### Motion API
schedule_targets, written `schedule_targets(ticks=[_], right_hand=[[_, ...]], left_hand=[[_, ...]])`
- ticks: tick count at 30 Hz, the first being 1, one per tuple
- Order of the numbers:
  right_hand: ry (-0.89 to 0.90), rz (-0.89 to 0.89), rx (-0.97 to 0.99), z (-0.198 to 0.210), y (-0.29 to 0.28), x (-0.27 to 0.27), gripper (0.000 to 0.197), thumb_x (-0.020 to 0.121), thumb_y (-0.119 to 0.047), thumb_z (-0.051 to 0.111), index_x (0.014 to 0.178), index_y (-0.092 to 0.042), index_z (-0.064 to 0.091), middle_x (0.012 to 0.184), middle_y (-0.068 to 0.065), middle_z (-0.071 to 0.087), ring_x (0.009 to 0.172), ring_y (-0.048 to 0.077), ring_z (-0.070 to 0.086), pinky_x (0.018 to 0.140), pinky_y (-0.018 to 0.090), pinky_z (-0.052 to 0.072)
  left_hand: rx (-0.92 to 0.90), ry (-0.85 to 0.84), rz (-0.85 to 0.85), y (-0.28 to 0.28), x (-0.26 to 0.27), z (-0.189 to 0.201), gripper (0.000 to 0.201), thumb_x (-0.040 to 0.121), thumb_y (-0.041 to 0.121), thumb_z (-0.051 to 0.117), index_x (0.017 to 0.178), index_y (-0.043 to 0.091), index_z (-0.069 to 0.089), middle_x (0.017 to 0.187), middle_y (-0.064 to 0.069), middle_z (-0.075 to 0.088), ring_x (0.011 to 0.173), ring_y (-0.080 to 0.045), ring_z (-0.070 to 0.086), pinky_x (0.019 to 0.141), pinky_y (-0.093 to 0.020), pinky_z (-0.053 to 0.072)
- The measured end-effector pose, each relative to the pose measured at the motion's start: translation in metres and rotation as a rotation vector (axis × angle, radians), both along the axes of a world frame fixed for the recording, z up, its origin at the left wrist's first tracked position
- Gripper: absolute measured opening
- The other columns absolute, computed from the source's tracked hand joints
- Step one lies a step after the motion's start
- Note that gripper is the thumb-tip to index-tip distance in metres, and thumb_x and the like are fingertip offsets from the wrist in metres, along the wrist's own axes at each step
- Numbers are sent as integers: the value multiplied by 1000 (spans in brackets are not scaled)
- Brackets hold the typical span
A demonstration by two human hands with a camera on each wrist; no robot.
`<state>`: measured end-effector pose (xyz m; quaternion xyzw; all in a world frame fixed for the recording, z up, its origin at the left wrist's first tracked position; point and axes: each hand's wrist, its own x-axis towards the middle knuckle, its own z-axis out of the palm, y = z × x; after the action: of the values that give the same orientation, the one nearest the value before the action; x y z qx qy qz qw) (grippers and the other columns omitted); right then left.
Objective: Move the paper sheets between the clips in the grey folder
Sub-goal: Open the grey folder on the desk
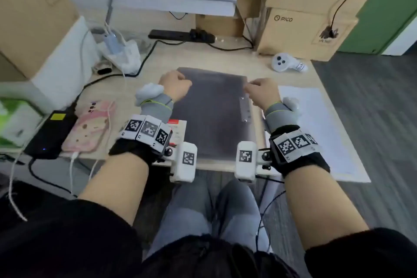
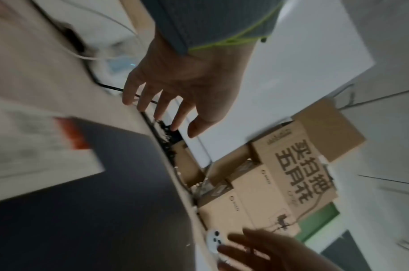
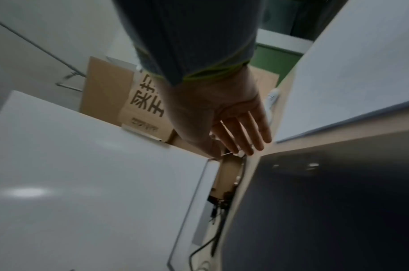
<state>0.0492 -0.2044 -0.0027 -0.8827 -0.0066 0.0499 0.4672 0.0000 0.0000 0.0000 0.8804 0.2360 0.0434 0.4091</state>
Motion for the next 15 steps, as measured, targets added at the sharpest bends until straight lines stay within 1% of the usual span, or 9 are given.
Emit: schedule_targets(ticks=[1, 4, 7, 8, 10, 12, 13, 14, 15], right_hand=[[49, -10, -46, -10, -10, -8, 16, 82, -17, 55, 73, -8, 65, 73, 13, 54, 77, 26, 49, 81, 42, 51], [209, -42, -80, -42, -32, -33, 28, 82, -21, 60, 60, -10, 49, 59, 7, 43, 73, 27, 45, 74, 40, 47], [294, -35, 43, -58, -39, -48, 17, 82, -20, 63, 78, -7, 51, 75, 11, 49, 77, 26, 50, 80, 41, 51], [293, -30, 93, -60, -40, -49, 14, 81, -17, 63, 82, -8, 52, 80, 13, 49, 77, 25, 51, 82, 42, 52], [270, -35, 141, -65, -39, -48, 13, 78, -11, 65, 87, -9, 56, 84, 14, 48, 77, 24, 49, 78, 41, 51], [223, -73, 150, -64, -42, -48, 19, 76, -5, 64, 95, -4, 63, 84, 10, 50, 82, 23, 48, 76, 41, 50], [207, -87, 153, -61, -44, -48, 13, 75, -3, 63, 87, -8, 62, 81, 3, 50, 84, 22, 47, 72, 38, 50], [188, -102, 162, -60, -48, -46, 17, 74, -1, 62, 79, -17, 58, 76, -2, 49, 85, 22, 46, 68, 33, 48], [189, -127, 178, -57, -52, -45, 22, 72, 0, 60, 79, -20, 57, 75, -4, 50, 86, 24, 49, 70, 32, 49]], left_hand=[[24, 59, 43, 2, -10, -10, 40, 77, 28, 55, 113, 12, 62, 120, -15, 63, 110, -34, 58, 91, -33, 44], [36, 137, 192, 5, -39, -38, 44, 81, 21, 53, 123, 6, 54, 130, -20, 55, 118, -39, 52, 95, -36, 42], [-27, 128, 244, 0, -56, -52, 39, 85, 15, 51, 123, 5, 54, 128, -18, 58, 110, -36, 54, 90, -34, 42], [-40, 92, 261, -1, -57, -54, 38, 85, 16, 51, 122, 7, 55, 125, -16, 60, 106, -35, 55, 88, -32, 42], [-125, 38, 314, -1, -56, -56, 40, 84, 18, 53, 123, 11, 55, 123, -13, 62, 108, -33, 58, 90, -31, 44], [-214, -29, 360, -5, -54, -56, 42, 82, 17, 54, 124, 12, 52, 122, -10, 63, 108, -33, 60, 92, -33, 48], [-247, -51, 372, -7, -52, -55, 42, 82, 15, 54, 124, 11, 51, 122, -9, 62, 107, -32, 60, 91, -34, 48], [-270, -74, 377, -12, -50, -55, 43, 83, 14, 53, 126, 11, 48, 123, -10, 61, 107, -32, 60, 89, -34, 48], [-287, -91, 378, -16, -49, -55, 44, 84, 13, 52, 127, 11, 47, 125, -10, 59, 107, -32, 60, 87, -34, 48]])
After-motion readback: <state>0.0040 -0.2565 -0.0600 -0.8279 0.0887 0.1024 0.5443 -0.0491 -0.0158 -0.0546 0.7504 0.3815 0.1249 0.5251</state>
